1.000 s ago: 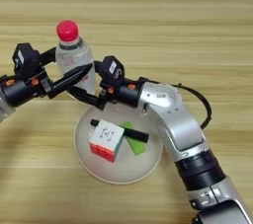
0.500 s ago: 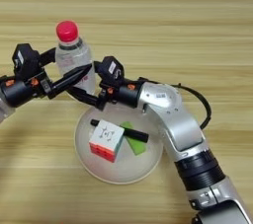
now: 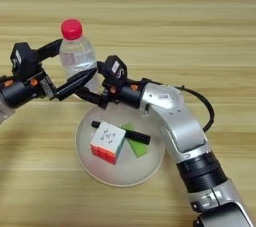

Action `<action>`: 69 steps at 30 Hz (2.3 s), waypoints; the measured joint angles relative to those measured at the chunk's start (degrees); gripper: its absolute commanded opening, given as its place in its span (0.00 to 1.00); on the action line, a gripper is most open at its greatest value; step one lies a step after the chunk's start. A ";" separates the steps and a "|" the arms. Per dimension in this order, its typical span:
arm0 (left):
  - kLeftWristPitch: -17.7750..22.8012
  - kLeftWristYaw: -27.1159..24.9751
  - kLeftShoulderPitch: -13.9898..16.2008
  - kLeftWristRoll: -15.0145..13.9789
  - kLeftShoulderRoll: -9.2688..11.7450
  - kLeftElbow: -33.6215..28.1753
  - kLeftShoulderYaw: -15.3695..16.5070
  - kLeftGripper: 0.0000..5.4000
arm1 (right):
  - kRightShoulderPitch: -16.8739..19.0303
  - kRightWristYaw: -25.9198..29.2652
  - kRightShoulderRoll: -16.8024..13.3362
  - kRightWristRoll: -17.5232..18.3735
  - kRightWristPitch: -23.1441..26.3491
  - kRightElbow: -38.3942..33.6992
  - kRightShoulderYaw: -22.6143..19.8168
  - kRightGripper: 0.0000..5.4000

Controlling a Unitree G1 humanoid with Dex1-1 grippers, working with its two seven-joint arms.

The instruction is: Move the objects on the table

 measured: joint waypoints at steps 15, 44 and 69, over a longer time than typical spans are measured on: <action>-0.17 0.49 0.00 -0.47 -0.03 -0.01 1.34 1.00 | 1.43 -2.33 -0.25 0.55 -0.30 1.85 -6.72 0.59; -4.23 11.12 -3.00 2.60 -4.25 10.54 9.04 1.00 | 6.92 -12.29 -2.39 -2.00 -15.57 19.38 -23.10 0.58; -25.02 31.90 -0.52 15.73 -13.24 30.51 14.49 1.00 | 14.80 -27.22 2.96 -8.17 -25.48 21.39 -22.99 0.58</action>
